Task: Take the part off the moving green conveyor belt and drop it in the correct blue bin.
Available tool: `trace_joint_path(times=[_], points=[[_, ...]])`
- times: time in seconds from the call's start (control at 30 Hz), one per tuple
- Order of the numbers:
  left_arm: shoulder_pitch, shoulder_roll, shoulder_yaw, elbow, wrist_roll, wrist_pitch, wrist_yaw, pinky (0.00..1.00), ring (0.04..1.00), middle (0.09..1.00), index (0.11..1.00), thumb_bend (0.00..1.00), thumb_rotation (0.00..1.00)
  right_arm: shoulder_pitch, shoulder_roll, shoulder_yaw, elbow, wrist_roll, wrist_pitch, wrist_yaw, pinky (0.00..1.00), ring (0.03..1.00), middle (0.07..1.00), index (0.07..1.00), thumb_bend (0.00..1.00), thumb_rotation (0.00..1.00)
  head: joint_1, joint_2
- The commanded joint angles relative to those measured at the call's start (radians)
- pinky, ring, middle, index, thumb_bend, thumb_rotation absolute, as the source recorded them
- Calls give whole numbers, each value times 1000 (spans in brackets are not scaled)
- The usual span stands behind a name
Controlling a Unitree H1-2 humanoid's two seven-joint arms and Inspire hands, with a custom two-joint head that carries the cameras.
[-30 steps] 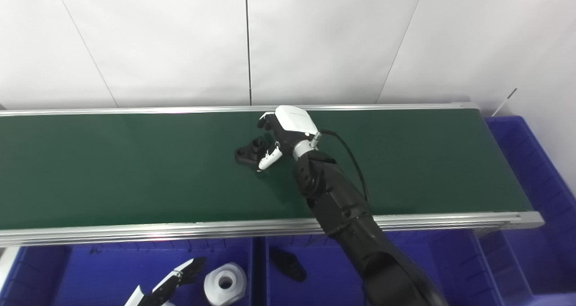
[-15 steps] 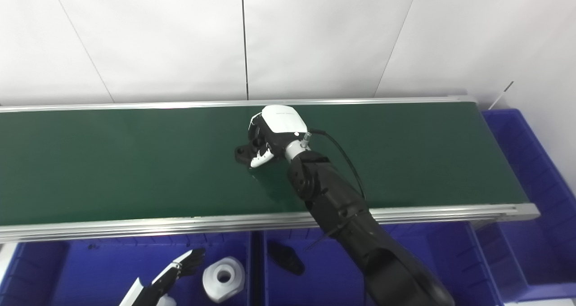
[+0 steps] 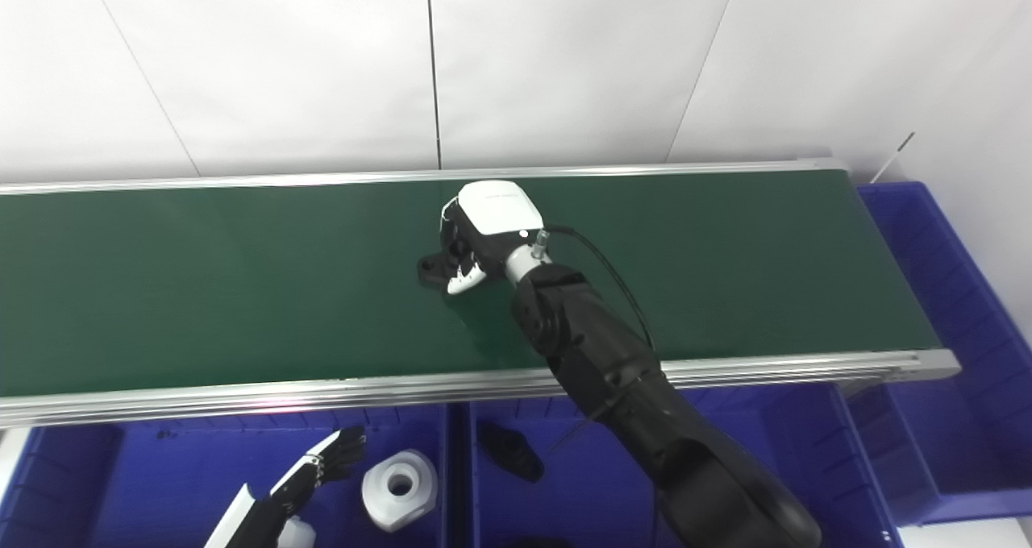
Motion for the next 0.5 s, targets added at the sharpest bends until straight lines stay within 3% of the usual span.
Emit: trace_joint_path(times=[0.0,0.27,0.33,0.47], points=[[9,11,3,-24,8,-35,12,813,861,894,906,776,372,48,1,23,-13,-26,2,13,303,406,502,513,514,0,1,2],[8,3,18,-25,-6,-35,-8,812,858,892,900,772,346,125,-61,-44,-275,-11,31,46,247,349,455,548,510,0,5,2],[8,0,22,-24,-6,-34,-12,814,859,893,900,767,338,151,-72,-64,-336,-15,48,58,227,381,493,502,517,0,9,3],[8,-3,28,-22,-12,-34,-22,813,857,893,898,764,338,200,-91,-104,-447,-27,77,94,251,349,459,546,510,0,13,4]])
